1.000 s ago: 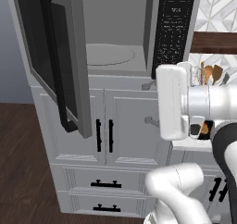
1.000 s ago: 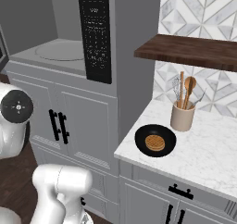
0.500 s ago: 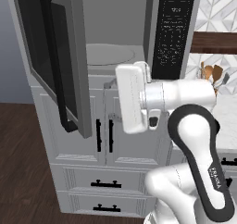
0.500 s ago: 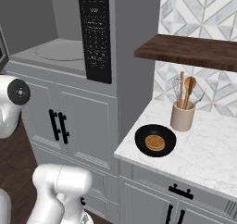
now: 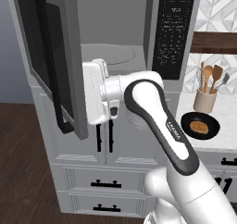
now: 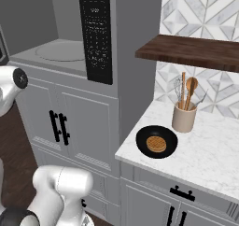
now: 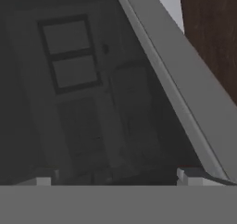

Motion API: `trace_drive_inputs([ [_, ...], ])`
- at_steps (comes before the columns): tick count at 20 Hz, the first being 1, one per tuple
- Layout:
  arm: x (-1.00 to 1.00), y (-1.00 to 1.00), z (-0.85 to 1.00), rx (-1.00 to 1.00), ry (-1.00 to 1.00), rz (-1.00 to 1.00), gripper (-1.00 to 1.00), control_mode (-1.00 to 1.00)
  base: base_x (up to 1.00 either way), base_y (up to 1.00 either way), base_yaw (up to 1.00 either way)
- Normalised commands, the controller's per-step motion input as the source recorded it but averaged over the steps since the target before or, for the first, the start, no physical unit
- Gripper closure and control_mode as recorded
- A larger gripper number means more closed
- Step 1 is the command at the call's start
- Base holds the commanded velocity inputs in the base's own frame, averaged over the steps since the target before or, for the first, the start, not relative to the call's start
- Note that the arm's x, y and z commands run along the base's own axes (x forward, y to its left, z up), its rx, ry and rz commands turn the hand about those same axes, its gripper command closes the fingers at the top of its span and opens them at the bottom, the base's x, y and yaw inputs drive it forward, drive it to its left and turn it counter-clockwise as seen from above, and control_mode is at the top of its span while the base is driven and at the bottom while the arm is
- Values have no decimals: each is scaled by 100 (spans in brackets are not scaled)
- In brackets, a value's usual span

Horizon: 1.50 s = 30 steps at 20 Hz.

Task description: Open the microwave, place the bowl with waffle inside the microwave, then close the microwave door and turn it on.

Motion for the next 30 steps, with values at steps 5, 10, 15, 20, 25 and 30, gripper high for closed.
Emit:
trace_drive_inputs([
  [5, 9, 100, -27, -7, 0, 13, -100, -100, 0, 0, 0],
  [10, 2, 99, -11, -8, -3, 3, -100, -100, 0, 0, 0],
  [15, -53, -6, 14, 0, -29, -6, -100, -100, 0, 0, 0],
  [20, -82, -99, 0, -1, -34, -19, -100, -100, 0, 0, 0],
  [25, -22, -100, 0, -9, -8, -32, -100, -100, 0, 0, 0],
  [30, 0, -100, 0, -10, 0, -36, -100, -100, 0, 0, 0],
])
